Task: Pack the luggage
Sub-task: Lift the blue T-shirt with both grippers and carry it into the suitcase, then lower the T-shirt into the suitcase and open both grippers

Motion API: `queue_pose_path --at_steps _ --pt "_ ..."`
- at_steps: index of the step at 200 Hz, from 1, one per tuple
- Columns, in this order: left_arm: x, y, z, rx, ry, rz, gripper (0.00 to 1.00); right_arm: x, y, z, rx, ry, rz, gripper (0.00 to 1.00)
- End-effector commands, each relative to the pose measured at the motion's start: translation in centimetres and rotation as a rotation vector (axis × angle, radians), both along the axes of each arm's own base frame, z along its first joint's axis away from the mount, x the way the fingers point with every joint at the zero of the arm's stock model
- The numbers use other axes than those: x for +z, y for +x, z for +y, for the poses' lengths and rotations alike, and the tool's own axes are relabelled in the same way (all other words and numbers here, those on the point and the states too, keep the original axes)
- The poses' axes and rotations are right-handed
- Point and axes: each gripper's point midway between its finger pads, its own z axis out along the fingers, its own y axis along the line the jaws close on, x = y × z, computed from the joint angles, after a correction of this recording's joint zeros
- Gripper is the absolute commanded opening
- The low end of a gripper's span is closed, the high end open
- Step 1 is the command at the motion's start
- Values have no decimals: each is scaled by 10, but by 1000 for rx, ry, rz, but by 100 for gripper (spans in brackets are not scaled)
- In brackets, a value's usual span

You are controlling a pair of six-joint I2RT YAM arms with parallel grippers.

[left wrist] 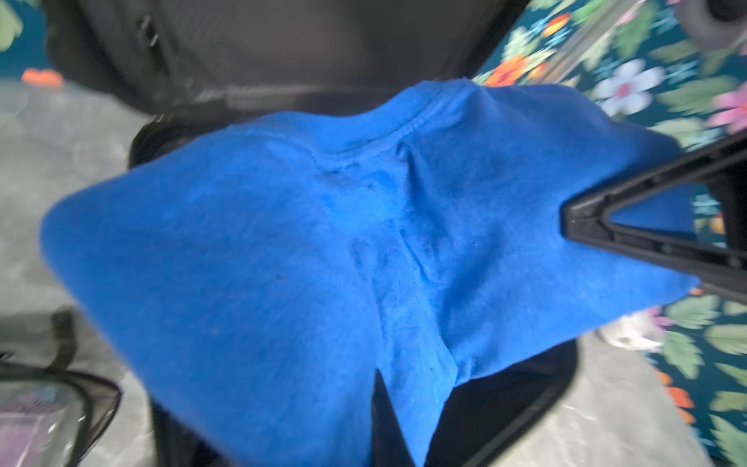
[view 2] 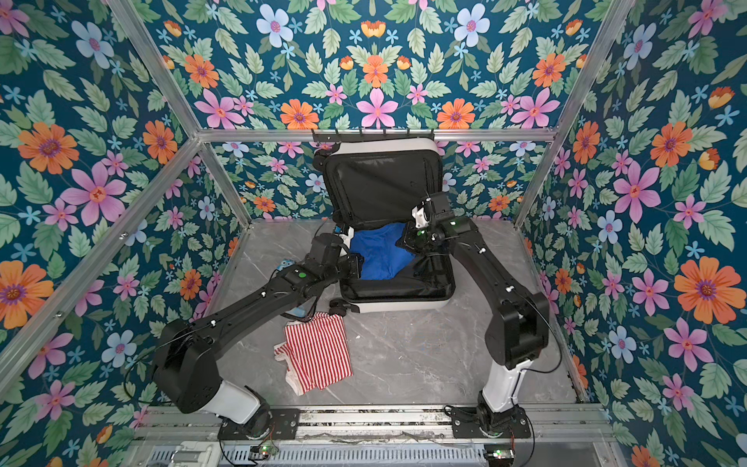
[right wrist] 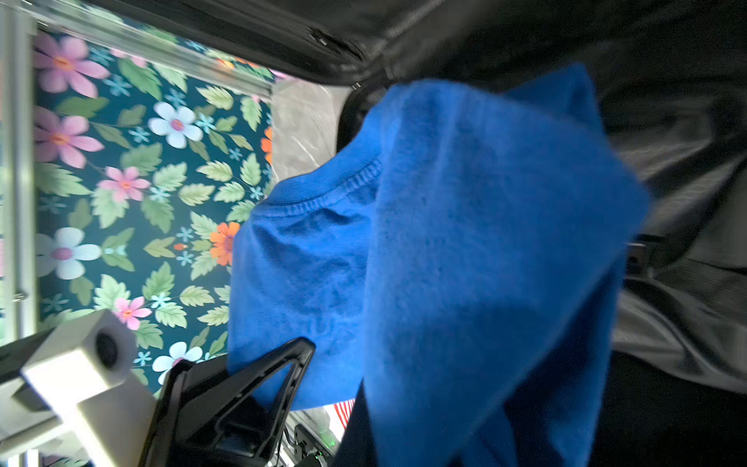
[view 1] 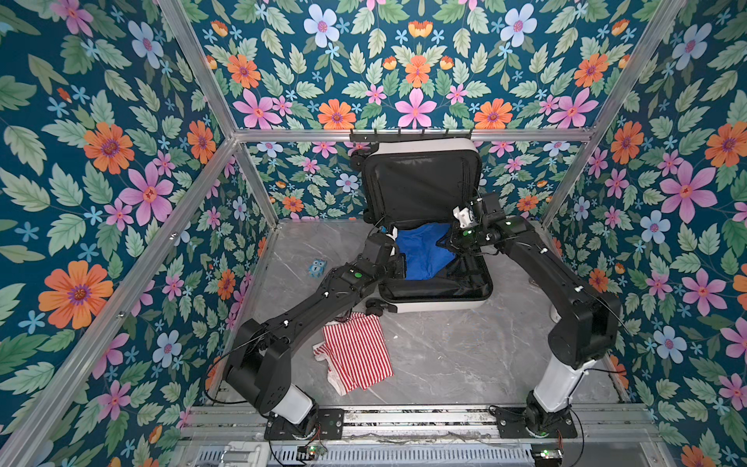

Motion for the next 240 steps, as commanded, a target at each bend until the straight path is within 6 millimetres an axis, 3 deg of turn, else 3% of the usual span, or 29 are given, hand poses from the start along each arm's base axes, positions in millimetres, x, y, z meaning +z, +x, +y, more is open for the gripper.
queue_pose_path --at_steps 1,50,110,187,240 --pt "-10 7 2 -12 -3 2 0 -8 4 10 52 22 18 0" --pt "-46 12 8 -13 47 64 0 -55 6 7 50 -31 105 0" --pt "-73 16 6 -21 95 111 0 -104 0 -11 22 -90 184 0" --pt "-107 20 11 2 175 176 0 -136 6 -22 -7 -100 240 0" --pt "-116 18 15 15 201 192 3 -138 10 -20 -12 -90 239 36"
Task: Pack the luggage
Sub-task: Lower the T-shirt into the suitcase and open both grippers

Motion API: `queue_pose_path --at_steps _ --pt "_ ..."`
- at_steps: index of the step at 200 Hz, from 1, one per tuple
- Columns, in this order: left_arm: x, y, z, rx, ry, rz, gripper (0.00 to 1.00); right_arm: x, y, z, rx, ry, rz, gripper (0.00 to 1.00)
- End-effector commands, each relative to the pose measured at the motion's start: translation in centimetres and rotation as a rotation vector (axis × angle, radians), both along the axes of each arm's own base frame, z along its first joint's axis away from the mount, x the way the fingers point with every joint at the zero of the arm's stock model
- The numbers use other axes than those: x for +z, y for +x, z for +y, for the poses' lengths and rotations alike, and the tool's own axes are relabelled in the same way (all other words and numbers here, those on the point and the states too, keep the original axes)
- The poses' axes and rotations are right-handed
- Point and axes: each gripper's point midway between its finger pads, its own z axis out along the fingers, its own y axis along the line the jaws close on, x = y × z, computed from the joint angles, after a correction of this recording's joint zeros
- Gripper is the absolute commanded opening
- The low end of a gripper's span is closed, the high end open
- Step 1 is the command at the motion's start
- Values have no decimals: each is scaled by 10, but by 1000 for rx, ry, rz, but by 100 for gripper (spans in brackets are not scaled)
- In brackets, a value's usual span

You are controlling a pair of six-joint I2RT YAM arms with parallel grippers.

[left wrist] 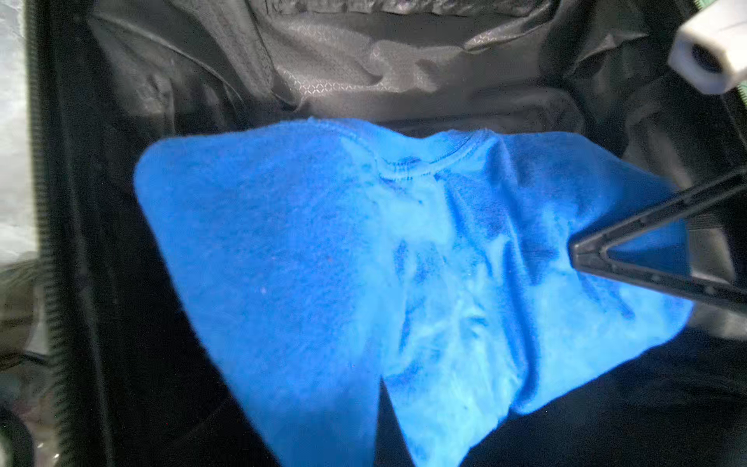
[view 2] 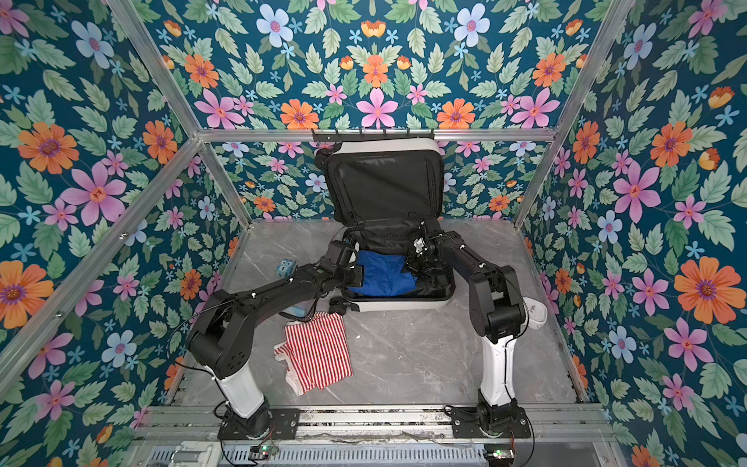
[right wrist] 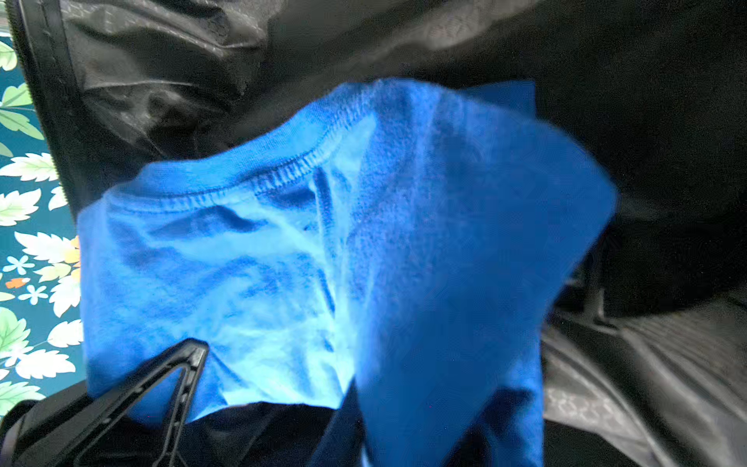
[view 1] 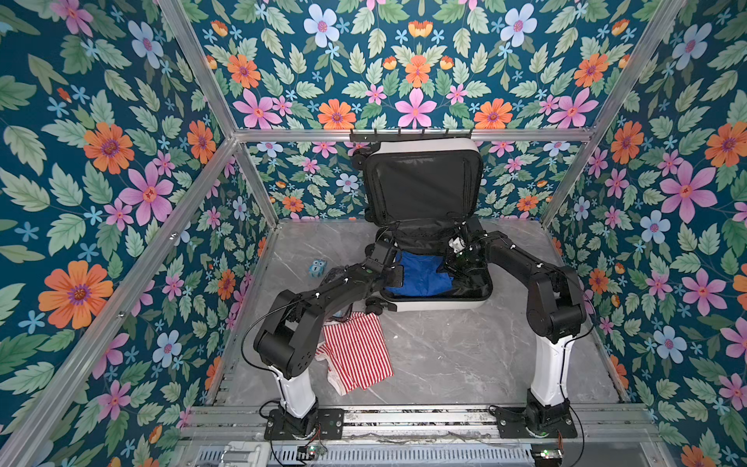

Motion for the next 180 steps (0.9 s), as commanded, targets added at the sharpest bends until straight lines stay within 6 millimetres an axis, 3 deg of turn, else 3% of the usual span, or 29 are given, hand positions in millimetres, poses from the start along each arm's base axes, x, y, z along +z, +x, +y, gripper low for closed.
queue_pose_path --at_steps 1,36,50,72,132,180 --pt "-17 -5 8 9 43 37 4 6 3 4 2 17 -16 37" --pt "-15 -6 11 23 48 33 27 15 8 1 -9 3 -41 56" --pt "-9 -5 13 30 47 18 39 19 9 -1 -15 -5 -51 62" --pt "5 -3 16 47 45 -17 50 25 11 -5 -28 -21 -67 68" --pt "50 3 25 86 39 -114 58 37 15 -22 -74 -45 -93 75" --pt "72 7 30 105 46 -154 58 56 13 -25 -78 -44 -135 74"
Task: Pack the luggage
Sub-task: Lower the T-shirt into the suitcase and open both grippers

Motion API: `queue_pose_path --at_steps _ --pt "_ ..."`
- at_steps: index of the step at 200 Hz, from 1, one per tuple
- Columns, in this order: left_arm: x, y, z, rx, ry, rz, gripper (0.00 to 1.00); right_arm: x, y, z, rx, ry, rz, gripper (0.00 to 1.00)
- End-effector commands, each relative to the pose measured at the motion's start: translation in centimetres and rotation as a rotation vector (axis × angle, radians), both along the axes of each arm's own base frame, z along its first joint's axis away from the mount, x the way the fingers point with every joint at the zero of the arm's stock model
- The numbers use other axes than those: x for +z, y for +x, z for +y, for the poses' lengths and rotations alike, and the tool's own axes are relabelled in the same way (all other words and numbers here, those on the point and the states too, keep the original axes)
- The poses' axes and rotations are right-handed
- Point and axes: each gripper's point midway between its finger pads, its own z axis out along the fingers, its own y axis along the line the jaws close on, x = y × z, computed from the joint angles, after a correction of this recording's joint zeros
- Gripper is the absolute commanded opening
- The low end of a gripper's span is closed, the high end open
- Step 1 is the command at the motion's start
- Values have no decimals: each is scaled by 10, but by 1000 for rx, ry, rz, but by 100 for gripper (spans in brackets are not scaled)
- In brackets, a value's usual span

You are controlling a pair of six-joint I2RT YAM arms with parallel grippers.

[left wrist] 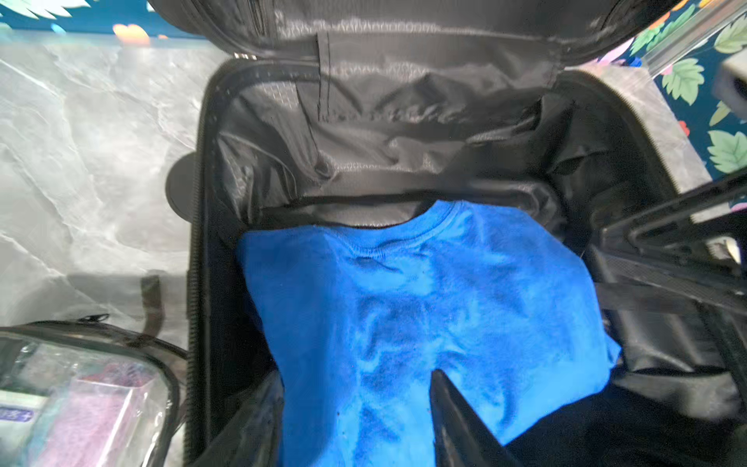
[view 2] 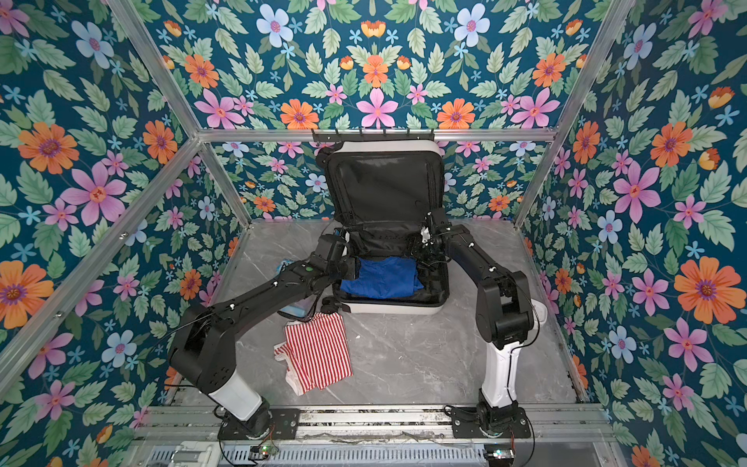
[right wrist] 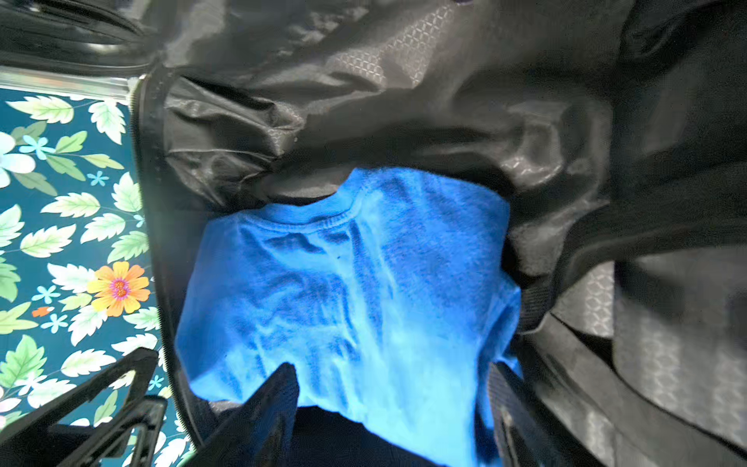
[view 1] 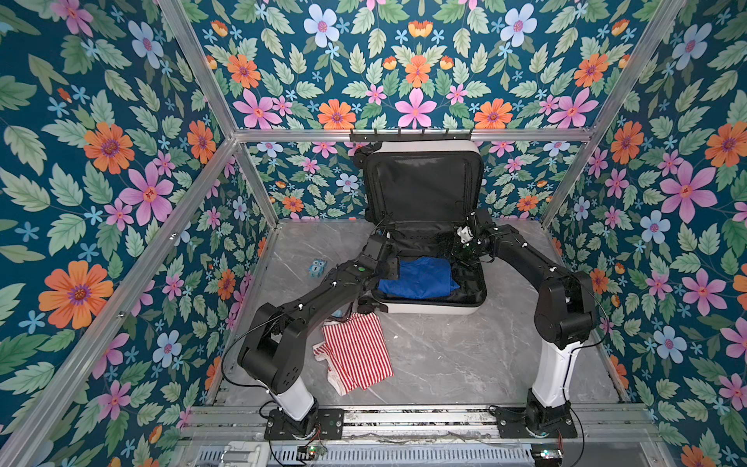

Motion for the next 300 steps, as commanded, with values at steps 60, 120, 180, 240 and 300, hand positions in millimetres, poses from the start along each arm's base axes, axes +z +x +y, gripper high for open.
queue_pose_path --at_steps 60,120,180,240,300 --pt "26 -7 -10 -59 -28 -30 49 24 -18 10 15 -11 -53 56" --pt "-32 -5 -34 -77 12 82 32 -21 -25 23 26 -63 12 43" --pt "-90 5 -29 -12 64 203 23 -65 -24 15 24 -144 81 24" --pt "-81 7 -31 -27 29 213 29 -52 -23 16 33 -143 59 32" --pt "44 5 -25 -67 -58 -37 43 25 -36 24 59 -63 -94 60"
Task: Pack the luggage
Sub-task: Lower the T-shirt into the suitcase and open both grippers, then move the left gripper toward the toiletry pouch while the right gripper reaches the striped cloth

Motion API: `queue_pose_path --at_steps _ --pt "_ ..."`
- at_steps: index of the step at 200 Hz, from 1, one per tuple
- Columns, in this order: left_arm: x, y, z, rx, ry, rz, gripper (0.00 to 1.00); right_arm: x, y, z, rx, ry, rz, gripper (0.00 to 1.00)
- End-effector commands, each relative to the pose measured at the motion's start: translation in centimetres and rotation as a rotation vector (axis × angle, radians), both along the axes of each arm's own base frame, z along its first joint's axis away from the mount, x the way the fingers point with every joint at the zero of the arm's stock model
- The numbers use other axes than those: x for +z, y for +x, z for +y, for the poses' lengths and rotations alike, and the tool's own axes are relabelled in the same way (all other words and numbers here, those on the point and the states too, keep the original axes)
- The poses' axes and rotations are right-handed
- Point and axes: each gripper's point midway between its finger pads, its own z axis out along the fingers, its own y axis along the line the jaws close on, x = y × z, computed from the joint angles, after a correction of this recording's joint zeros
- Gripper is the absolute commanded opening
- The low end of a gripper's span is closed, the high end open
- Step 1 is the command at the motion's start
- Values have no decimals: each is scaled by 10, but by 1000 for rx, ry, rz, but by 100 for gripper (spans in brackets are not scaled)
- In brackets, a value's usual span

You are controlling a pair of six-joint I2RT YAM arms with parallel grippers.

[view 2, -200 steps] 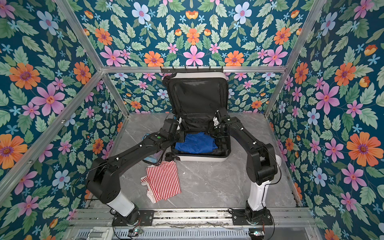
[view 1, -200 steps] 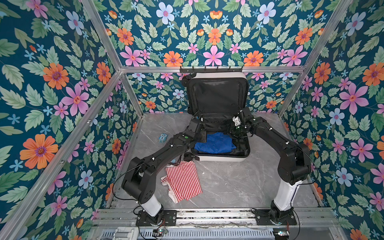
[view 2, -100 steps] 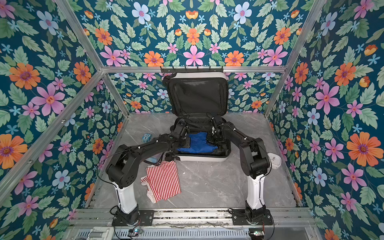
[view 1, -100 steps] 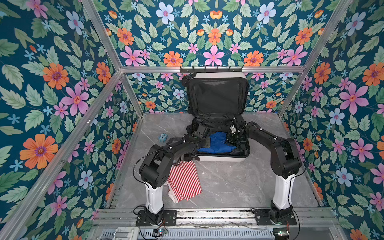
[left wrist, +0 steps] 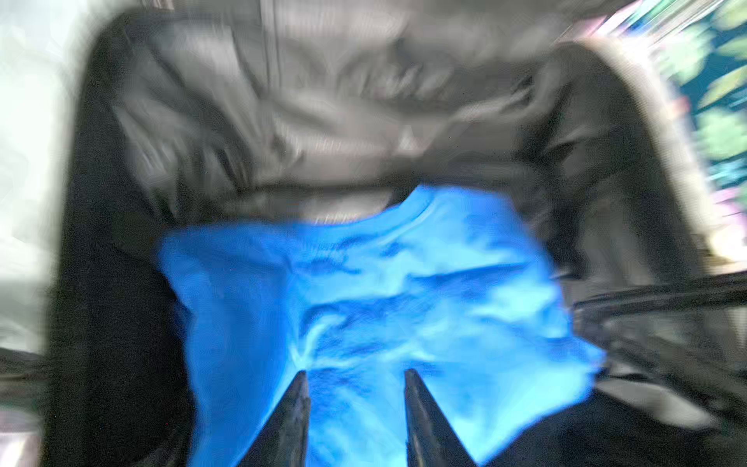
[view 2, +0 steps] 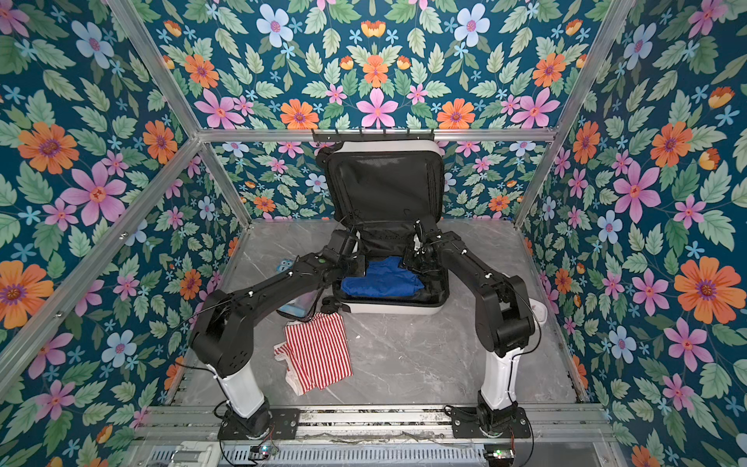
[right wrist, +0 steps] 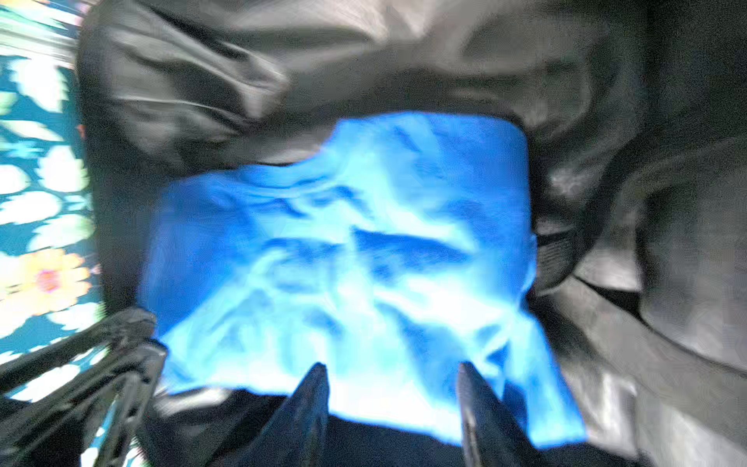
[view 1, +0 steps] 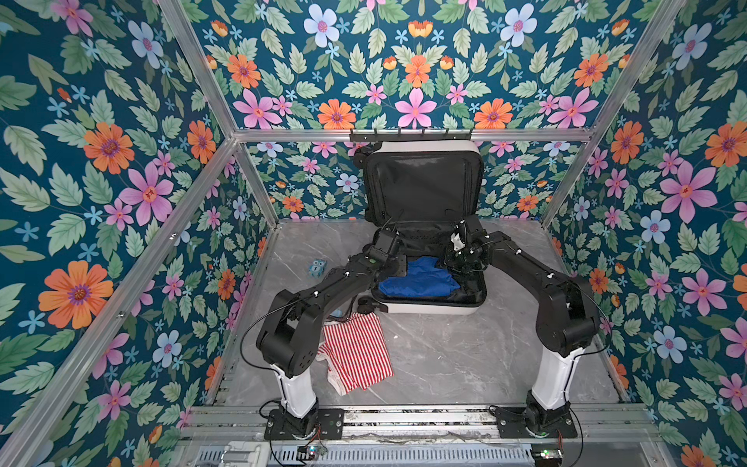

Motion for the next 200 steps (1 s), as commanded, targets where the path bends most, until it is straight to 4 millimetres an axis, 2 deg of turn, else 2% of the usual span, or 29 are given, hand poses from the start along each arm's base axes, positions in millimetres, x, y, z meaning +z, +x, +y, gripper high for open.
queue_pose_path --at_steps 1,24,52,80,82,85,87,105,126,144,170,200 --pt "47 -4 6 -14 -20 -104 43 24 -8 6 30 26 -52 60" --pt "90 -18 25 2 -39 -205 50 45 -29 22 87 37 -94 64" --pt "122 -42 57 50 -33 -310 62 55 -64 56 189 52 -125 69" --pt "140 -63 91 125 -24 -392 80 47 -101 96 301 33 -123 72" --pt "141 -64 93 131 -24 -397 83 47 -104 99 309 34 -122 73" --pt "142 -66 96 139 -23 -402 96 46 -108 102 319 34 -119 73" --pt "143 -67 99 148 -21 -407 99 45 -110 104 324 36 -116 73" --pt "145 -75 118 201 -14 -420 100 39 -137 129 394 48 -94 73" --pt "138 -80 134 245 -27 -392 100 25 -173 160 488 32 -62 73" --pt "122 -85 144 279 -28 -340 100 7 -200 178 537 11 -8 73" --pt "93 -96 161 353 -57 -268 100 -21 -228 190 562 -25 64 71" --pt "44 -109 171 409 -104 -157 97 -48 -246 193 565 -50 134 70"
